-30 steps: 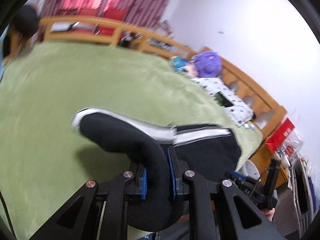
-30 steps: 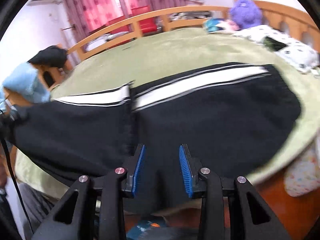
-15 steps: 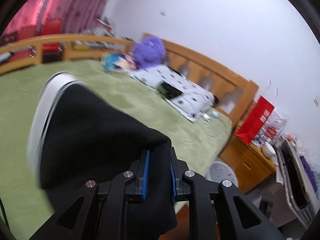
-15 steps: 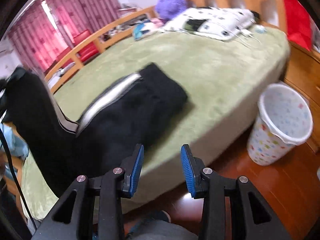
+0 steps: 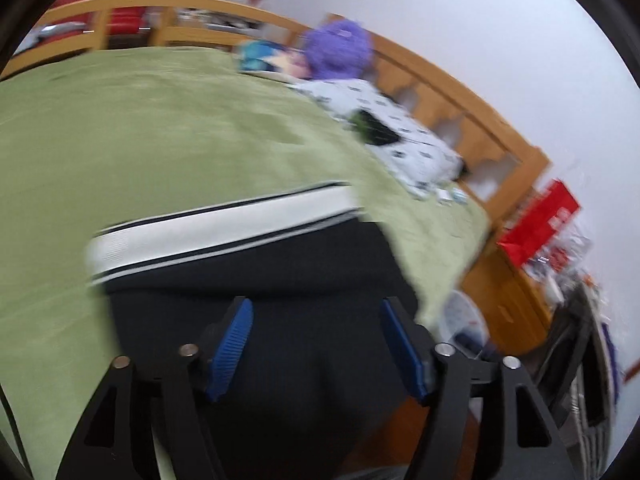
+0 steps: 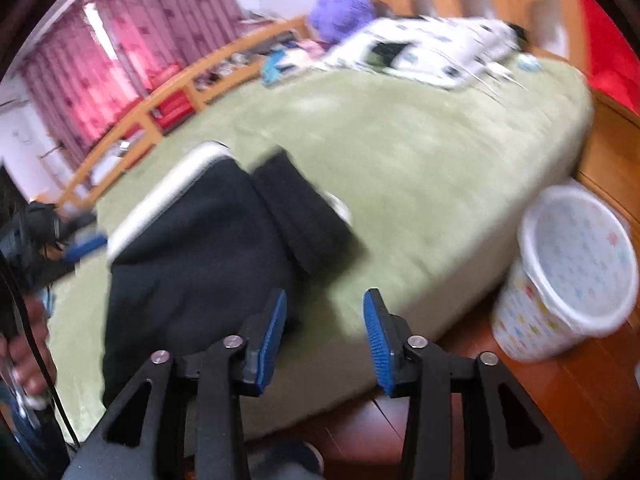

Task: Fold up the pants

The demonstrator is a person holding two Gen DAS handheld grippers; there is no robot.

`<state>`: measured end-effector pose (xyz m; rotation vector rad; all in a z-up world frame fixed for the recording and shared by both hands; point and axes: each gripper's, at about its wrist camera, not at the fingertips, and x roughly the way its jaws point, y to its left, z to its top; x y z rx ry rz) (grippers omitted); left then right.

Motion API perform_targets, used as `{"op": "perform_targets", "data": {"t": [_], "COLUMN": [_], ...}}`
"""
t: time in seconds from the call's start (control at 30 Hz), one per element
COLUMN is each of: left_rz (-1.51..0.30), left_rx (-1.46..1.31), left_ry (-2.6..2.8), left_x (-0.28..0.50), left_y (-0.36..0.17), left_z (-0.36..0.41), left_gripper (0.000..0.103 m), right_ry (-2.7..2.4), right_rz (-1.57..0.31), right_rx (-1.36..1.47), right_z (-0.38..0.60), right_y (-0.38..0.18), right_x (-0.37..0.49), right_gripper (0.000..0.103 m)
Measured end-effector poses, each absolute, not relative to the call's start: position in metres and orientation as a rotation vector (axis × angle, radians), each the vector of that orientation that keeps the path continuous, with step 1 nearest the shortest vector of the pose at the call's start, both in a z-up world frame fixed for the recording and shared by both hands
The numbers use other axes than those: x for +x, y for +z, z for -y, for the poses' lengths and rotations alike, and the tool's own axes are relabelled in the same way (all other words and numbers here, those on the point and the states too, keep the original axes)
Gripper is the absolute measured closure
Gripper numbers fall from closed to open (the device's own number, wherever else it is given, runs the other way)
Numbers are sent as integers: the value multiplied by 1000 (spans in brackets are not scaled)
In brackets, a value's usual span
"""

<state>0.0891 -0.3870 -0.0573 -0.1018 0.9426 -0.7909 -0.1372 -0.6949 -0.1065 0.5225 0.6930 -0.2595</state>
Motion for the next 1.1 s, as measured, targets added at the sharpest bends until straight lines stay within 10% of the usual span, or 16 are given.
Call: {"op": "perform_targets", "data": {"t": [0.3, 0.63, 0.93, 1.1], "left_rz": [-1081, -1152, -1133, -1163], "left_rx": [-183, -284, -265, -272], "left_ry": [-565, -627, -690, -693], "left_x": [90, 92, 85, 88], "left_y": [-120, -148, -143, -157], "left_z": [277, 289, 305, 315], "left_gripper": [32, 32, 32, 31], "right_ry": [-125, -64, -146, -180], "right_rz": [-763, -841, -787, -795], "right_rx": [343, 235, 320, 336], "right_z": [688, 672, 710, 721], "right_y": [-115, -115, -108, -120], "right_x": [-13, 10, 3, -2], "right_gripper": [50, 94, 93, 61]}}
